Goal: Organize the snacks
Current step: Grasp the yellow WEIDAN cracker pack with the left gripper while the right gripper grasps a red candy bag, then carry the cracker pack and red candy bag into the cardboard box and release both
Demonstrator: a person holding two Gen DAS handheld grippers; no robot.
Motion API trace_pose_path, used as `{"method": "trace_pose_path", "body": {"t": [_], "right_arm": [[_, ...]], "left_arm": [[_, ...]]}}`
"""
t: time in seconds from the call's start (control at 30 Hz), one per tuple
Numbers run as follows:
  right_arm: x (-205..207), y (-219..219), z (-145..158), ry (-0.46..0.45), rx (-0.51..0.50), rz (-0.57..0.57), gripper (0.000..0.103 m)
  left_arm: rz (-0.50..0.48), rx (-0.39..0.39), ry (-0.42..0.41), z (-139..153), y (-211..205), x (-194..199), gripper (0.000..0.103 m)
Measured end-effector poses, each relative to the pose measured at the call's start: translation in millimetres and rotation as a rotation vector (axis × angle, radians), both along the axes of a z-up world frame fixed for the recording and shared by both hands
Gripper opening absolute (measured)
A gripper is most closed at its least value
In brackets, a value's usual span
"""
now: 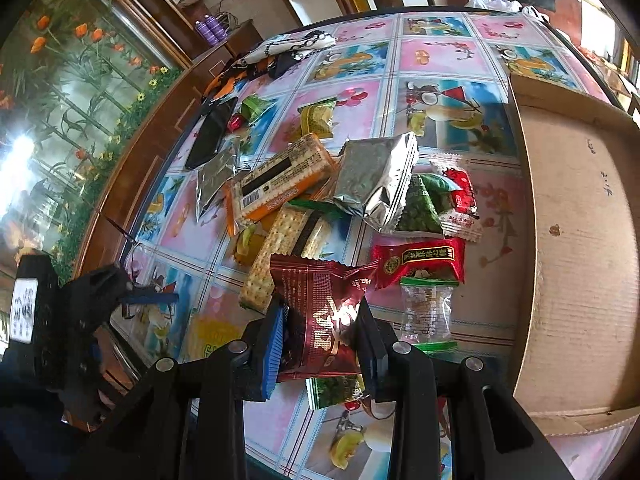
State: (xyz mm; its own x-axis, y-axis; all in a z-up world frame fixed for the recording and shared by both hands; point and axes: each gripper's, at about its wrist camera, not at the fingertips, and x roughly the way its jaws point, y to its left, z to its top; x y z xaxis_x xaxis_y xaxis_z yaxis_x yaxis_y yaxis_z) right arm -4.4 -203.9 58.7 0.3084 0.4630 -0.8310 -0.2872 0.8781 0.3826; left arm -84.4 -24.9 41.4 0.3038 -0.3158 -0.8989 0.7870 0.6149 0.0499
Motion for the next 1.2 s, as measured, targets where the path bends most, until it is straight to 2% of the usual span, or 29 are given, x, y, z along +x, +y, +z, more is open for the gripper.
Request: {"method": "trace_pose_path", "body": {"t": [0.17,0.3,0.43,0.53,0.57,0.67,0.8,1.0,1.2], "right_arm": [[-1,0,1,-0.006,0.0,0.006,0.035],[-2,-4,2,-0.01,0.002,-0.005,0.035],[-4,-9,4,-0.012,0.006,-0.022,0.035],[-5,-12,5,-0.013,0.012,-0.034,0.035],[-5,-13,5,-0.014,0.014,-0.037,0.035],[-5,-16,6,-0.015,0.022,-0.048,0.035],[-5,-17,9,-0.022,0.033,-0.052,0.035],[-5,-23,11,-0.027,0.048,-0.06,0.035],[-5,-39,15,-0.034,0.067,-0.093,0.035]], "left_arm": [[-0.066,0.064,-0.015,-16,-21,4,0.087],[-0.071,0.102,-0.014,-30,-27,5,0.085],[0.007,0.01,0.045,-27,-19,12,0.064],[0.094,-0.03,0.031,-25,-14,7,0.054],[0.119,-0.04,0.029,-25,-12,5,0.045],[0.199,-0.092,0.063,-23,-5,6,0.045],[0.241,-0.155,0.08,-12,1,4,0.045],[0.264,-0.235,0.033,21,-5,10,0.045],[0.277,-0.281,-0.004,44,-28,30,0.045]]}}
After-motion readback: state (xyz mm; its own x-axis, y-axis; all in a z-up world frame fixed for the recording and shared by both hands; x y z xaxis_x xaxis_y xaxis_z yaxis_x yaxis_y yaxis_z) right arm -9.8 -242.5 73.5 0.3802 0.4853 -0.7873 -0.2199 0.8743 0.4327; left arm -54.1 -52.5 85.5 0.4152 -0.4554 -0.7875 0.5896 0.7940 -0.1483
